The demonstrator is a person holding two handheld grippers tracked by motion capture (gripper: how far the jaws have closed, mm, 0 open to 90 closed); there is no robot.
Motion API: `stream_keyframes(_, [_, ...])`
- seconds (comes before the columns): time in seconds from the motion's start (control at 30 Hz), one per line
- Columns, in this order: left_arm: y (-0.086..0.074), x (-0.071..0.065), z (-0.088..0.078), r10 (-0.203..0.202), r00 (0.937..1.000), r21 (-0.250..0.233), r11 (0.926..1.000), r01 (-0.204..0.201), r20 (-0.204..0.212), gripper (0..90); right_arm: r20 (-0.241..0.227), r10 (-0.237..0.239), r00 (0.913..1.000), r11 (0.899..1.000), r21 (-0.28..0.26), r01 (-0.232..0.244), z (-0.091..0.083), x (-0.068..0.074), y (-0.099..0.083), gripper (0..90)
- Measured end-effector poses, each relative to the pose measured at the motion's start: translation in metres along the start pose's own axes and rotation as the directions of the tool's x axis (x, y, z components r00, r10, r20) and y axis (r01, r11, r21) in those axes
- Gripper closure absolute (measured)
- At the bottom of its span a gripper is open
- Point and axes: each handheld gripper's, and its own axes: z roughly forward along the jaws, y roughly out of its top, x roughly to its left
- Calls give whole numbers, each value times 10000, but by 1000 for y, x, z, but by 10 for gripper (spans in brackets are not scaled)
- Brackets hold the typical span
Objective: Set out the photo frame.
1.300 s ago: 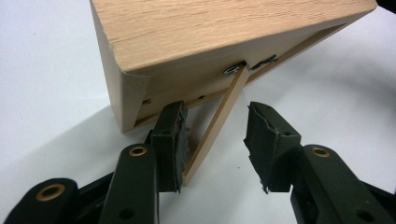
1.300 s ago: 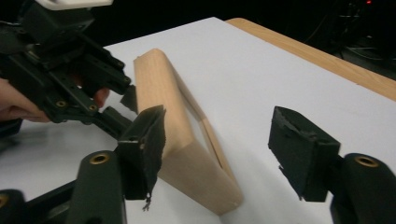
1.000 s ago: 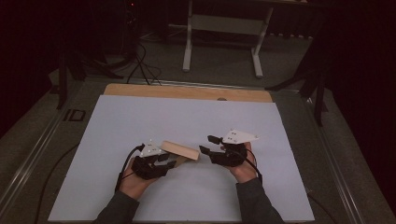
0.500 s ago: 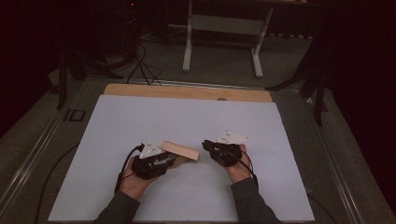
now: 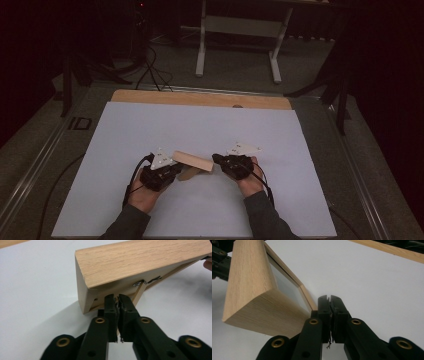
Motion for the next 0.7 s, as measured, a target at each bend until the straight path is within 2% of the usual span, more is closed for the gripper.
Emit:
stream_keyframes(0.13, [1, 0, 0, -57, 9999, -113, 9999, 56, -129, 894, -87, -31, 10000, 10000, -1, 31, 0, 2, 0, 878])
stream_keyframes(0.7, [5, 1, 4, -113, 9996, -22, 9999, 113, -278, 894, -202, -217, 9996, 9997, 73, 219, 0, 6, -1, 893])
